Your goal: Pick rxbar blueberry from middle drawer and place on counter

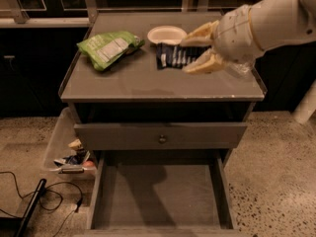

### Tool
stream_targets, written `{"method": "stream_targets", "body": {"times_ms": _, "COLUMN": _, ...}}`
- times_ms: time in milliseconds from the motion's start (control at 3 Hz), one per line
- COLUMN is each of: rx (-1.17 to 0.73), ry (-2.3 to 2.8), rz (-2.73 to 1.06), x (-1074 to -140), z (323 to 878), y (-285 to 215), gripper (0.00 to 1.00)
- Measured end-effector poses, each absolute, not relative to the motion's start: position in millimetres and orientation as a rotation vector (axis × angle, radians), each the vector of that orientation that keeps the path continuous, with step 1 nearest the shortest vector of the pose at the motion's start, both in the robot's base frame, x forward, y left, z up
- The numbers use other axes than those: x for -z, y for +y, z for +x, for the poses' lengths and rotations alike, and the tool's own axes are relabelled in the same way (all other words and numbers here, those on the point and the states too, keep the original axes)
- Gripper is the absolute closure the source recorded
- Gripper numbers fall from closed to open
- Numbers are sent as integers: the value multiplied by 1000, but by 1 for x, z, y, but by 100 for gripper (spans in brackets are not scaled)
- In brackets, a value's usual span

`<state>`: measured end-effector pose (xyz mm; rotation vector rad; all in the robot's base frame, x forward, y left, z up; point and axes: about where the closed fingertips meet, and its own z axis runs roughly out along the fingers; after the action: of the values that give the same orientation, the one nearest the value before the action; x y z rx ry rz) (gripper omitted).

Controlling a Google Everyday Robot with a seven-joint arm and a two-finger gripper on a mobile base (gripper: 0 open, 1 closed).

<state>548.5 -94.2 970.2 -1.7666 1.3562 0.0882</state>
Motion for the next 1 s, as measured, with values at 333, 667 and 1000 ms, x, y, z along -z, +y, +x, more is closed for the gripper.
{"method": "stream_targets", "body": {"times_ms": 333, "rx": -60, "ry": 1334, "rz": -1737, "x": -991, "z": 557, "y": -99, "gripper": 100}}
{"method": "stream_targets", "body": {"times_ms": 667, "rx": -61, "ry": 1334, "rz": -1739, "x": -990, "z": 557, "y": -99, "gripper": 100}}
{"method": "stream_targets", "body": {"times_ms": 1000, "rx": -53, "ry": 1325, "rz": -1733, "x": -987, "z": 573, "y": -98, "gripper": 100}}
